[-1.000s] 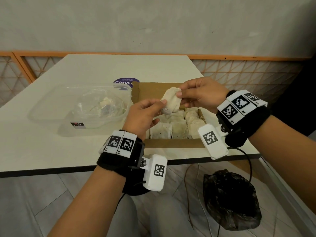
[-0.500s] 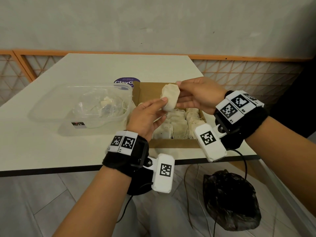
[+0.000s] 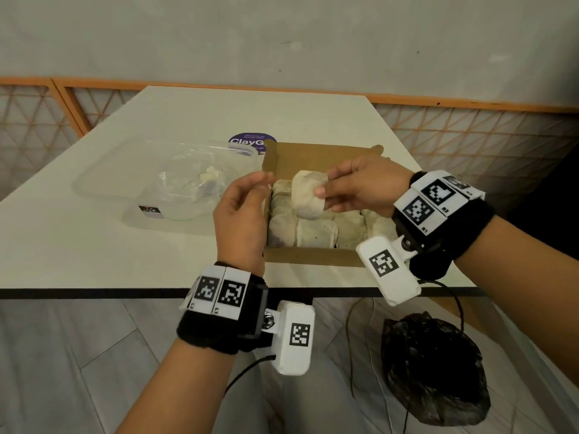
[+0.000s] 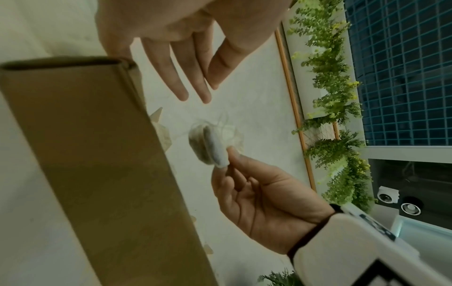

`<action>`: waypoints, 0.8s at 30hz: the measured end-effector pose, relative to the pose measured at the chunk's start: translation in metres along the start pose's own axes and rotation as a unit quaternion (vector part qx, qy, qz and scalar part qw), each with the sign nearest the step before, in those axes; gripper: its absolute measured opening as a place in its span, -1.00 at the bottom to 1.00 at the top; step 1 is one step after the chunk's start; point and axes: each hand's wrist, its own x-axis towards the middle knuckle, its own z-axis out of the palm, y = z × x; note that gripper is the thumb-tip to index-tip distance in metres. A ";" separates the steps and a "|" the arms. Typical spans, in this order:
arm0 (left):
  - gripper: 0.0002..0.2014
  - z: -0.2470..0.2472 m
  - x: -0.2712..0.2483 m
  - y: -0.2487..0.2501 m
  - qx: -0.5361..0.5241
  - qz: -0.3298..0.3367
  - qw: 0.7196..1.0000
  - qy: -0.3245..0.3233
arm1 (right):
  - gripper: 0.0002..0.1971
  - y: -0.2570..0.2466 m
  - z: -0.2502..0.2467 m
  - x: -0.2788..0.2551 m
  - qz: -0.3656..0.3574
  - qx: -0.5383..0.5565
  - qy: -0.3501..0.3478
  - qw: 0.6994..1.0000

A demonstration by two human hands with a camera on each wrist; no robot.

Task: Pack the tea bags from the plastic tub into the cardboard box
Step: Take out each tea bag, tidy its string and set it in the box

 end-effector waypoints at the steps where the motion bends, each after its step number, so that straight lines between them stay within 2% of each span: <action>1: -0.79 -0.001 0.000 -0.001 -0.001 0.000 1.000 -0.002 | -0.89 0.002 0.005 0.001 0.015 0.012 -0.019 1.000; 4: -0.73 -0.002 0.000 -0.007 -0.007 -0.034 0.999 -0.005 | -0.91 0.011 0.022 0.007 0.064 0.043 -0.057 0.995; 7: -0.60 -0.003 0.002 -0.012 -0.023 -0.078 0.997 -0.009 | -0.84 0.023 0.036 0.012 0.092 0.042 -0.052 0.993; 14: -0.45 -0.007 0.006 -0.019 -0.020 -0.105 0.994 -0.012 | -0.79 0.026 0.046 0.012 0.070 -0.020 -0.006 0.997; 20: -0.53 -0.007 0.004 -0.020 -0.009 -0.099 0.995 0.008 | -0.70 0.030 0.051 0.008 0.040 -0.021 0.018 0.999; 24: -0.60 -0.002 -0.003 -0.013 0.003 -0.059 0.998 -0.002 | -0.66 0.033 0.053 0.009 0.031 -0.028 0.039 0.998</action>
